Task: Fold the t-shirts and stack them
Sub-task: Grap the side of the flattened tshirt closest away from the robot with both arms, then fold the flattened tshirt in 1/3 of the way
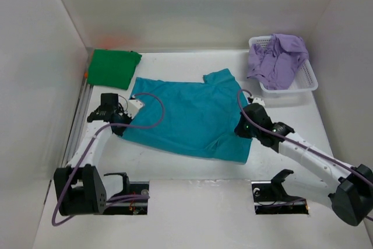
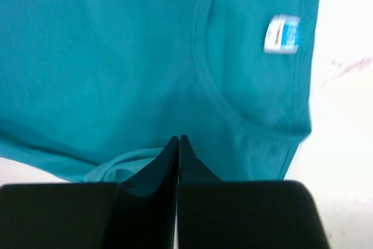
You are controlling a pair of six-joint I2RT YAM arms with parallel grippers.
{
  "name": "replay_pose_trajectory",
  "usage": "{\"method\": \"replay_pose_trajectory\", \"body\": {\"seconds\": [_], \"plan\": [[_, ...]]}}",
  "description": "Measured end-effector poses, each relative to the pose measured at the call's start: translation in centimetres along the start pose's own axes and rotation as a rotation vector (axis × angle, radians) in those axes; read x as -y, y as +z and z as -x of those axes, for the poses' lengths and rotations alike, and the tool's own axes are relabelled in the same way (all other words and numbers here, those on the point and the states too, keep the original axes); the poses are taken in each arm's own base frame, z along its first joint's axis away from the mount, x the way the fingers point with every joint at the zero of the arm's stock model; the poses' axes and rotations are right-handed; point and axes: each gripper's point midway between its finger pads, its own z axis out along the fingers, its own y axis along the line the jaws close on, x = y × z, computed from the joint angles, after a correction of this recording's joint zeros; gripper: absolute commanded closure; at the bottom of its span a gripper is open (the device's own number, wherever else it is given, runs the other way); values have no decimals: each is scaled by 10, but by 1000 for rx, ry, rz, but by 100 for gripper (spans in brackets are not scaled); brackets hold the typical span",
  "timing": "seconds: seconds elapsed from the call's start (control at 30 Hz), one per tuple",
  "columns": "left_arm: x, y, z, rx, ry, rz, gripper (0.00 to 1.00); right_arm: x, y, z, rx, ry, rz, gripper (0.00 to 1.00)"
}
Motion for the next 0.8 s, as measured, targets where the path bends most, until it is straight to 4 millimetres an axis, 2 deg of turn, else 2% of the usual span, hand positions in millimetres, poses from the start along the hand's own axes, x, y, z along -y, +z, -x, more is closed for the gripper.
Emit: {"method": "replay_pose_trajectory", "body": {"seconds": [0.07, 0.17, 0.5, 0.67, 0.8], "plan": [[-11, 5, 11, 15, -36, 3, 91, 3, 7, 14, 24, 9, -2, 100], [-19, 15, 18, 15, -82, -7, 91, 7, 17, 33, 51, 17, -1, 100], [-22, 35, 17, -16, -150, -18, 91, 8, 48, 53, 33, -43, 4, 100], [-29, 43, 11, -43, -180, 9, 91, 12, 56, 77, 61, -44, -4, 100], [-33, 50, 9, -57, -193, 21, 90, 6, 65, 99, 84, -61, 12, 100]]}}
